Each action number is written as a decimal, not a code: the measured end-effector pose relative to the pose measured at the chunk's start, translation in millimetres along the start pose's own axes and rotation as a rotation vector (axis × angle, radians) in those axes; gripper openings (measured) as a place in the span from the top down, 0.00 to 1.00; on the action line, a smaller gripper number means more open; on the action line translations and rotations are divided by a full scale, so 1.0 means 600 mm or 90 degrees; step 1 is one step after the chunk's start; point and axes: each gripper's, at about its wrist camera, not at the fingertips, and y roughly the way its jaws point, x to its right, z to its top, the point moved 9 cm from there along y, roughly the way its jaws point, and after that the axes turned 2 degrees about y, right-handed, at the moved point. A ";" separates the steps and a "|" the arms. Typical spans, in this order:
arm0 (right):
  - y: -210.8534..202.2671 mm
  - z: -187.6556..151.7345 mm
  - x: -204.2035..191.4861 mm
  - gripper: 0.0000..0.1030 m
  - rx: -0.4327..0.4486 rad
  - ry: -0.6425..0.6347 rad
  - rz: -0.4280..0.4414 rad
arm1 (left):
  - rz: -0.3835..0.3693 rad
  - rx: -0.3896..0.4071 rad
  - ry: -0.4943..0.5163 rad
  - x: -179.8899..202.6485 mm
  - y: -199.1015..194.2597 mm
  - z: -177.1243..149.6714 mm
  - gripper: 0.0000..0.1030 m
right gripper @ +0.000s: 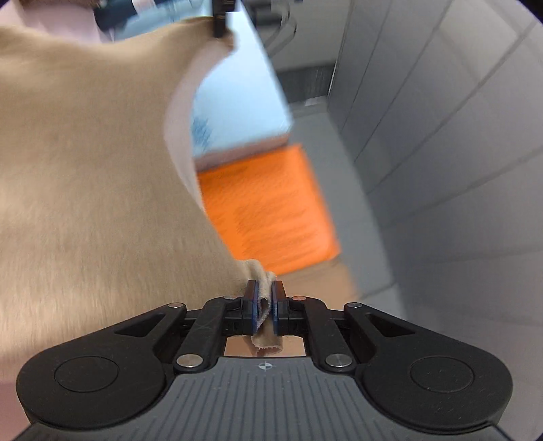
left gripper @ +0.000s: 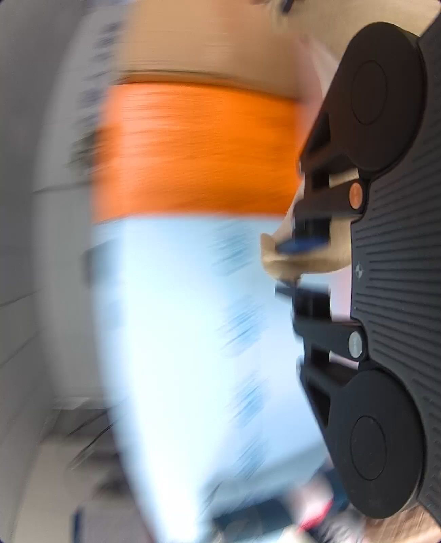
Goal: Fold clothes
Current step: 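Lift the sweater by its hem with both grippers and shake it out, then lower the sweater onto the table and open both grippers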
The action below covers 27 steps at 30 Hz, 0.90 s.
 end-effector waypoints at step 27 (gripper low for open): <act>0.013 -0.077 -0.119 0.09 -0.012 0.465 0.288 | -0.173 -0.074 -0.300 -0.079 0.103 -0.118 0.00</act>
